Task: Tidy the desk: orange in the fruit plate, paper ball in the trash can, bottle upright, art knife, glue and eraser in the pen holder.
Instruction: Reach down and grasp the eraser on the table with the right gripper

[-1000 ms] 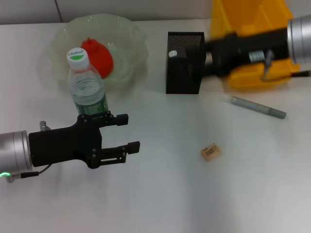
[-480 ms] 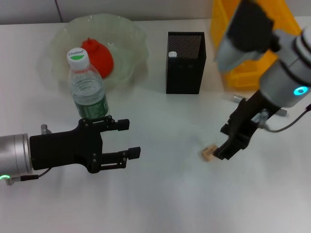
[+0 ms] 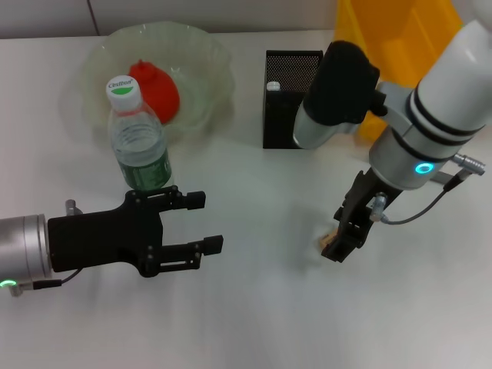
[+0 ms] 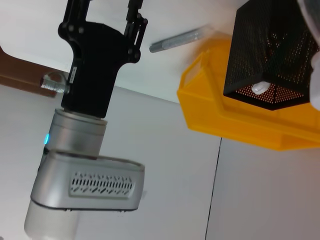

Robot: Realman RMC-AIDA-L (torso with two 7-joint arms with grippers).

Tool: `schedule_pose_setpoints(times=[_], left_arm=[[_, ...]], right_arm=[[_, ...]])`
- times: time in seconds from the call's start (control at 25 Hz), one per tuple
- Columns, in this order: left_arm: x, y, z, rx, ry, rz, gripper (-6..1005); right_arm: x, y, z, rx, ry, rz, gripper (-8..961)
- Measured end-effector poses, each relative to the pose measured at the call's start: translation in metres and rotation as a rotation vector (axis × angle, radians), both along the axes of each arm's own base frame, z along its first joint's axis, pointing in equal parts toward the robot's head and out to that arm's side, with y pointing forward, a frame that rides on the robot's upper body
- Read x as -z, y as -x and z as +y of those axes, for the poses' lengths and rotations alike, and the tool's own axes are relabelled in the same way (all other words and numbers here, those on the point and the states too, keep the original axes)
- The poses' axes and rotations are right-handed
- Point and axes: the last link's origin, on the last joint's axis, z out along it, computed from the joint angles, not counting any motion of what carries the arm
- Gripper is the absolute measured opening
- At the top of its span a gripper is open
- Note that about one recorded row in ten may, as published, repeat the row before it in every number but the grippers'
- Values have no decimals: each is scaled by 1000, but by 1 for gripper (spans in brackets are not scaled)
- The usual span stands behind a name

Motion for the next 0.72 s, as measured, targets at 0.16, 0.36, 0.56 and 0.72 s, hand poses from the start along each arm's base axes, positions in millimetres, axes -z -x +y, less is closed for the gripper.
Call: schedule_pose_setpoints(times=[0.16,0.36,0.56,0.72], left_arm=[[0,0,0,-1,-1,1,755],[1,1,0,-5,-3,2,755],[1,0,0,-3,-1,0,754],[1,1,0,-4,-1,1,754]], right_arm=[[4,-3,1,2,2,-10,660],[6,-4,1,-2,0,-14,657],[9,-5,1,-4,3,-17,452],[9,-5,1,-5,4,-18,415]])
